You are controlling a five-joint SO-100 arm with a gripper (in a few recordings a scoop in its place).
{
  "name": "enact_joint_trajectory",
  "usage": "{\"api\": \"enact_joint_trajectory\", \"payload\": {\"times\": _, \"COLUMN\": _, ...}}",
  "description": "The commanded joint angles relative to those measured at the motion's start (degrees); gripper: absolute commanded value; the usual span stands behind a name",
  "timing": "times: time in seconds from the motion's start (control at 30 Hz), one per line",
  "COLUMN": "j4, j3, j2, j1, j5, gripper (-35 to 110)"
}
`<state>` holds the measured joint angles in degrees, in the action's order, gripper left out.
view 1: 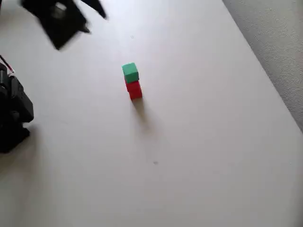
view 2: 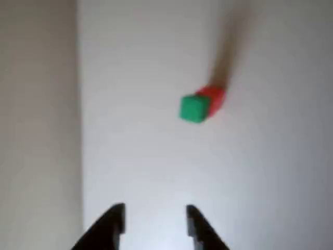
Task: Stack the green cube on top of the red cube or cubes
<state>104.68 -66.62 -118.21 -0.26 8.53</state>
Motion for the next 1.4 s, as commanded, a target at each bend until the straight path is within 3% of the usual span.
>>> {"api": "enact_joint_trajectory", "payload": {"times": 0.0, "j4": 0.62, "j3": -1.76, "j2": -11.51, "j1": -0.62, "j5": 0.79, "gripper": 12}}
{"api": "enact_joint_trajectory", "payload": {"times": 0.47, "j4": -3.78, "j3": -24.08, "j2": -34.72, "j1": 0.44, "j5": 3.87, "gripper": 10}}
{"api": "enact_joint_trajectory", "payload": {"times": 0.77, "j4": -13.80, "j3": -49.75, "j2": -48.34, "j1": 3.25, "j5": 7.12, "gripper": 4}}
{"api": "enact_joint_trajectory", "payload": {"times": 0.87, "j4": -18.37, "j3": -58.18, "j2": -50.62, "j1": 5.19, "j5": 7.03, "gripper": -2}}
{"api": "enact_joint_trajectory", "payload": {"times": 1.37, "j4": -31.73, "j3": -85.78, "j2": -55.20, "j1": 8.44, "j5": 6.06, "gripper": -2}}
